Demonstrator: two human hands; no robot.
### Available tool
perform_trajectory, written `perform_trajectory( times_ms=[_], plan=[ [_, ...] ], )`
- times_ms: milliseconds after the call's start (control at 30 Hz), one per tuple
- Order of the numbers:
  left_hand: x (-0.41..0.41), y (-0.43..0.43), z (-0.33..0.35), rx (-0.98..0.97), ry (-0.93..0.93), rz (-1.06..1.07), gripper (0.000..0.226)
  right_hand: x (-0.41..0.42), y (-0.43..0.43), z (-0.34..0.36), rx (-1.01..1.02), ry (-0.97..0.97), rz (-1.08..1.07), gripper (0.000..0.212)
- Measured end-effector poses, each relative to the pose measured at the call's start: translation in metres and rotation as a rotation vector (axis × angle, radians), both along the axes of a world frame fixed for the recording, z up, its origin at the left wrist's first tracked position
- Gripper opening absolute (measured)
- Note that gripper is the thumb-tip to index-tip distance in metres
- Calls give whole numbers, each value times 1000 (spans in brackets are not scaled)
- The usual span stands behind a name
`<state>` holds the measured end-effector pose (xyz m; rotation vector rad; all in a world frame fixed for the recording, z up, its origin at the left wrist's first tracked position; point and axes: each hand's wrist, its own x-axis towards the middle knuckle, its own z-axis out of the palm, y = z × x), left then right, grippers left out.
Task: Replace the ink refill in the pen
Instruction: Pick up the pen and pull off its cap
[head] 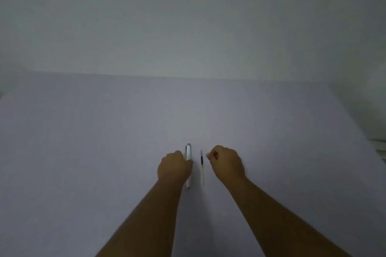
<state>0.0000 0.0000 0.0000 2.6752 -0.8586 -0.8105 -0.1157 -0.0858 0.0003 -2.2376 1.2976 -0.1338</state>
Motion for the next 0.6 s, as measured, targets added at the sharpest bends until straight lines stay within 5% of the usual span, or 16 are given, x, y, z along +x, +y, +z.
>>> perform_trajectory(
  times_ms=[367, 600],
  plan=[
    [1, 3, -15, -17, 128, 91, 24, 0, -1, -12, 58, -16, -41, 25],
    [-2, 16, 5, -206, 170, 80, 14, 4, 4, 7, 221, -143, -117, 30]
  ],
)
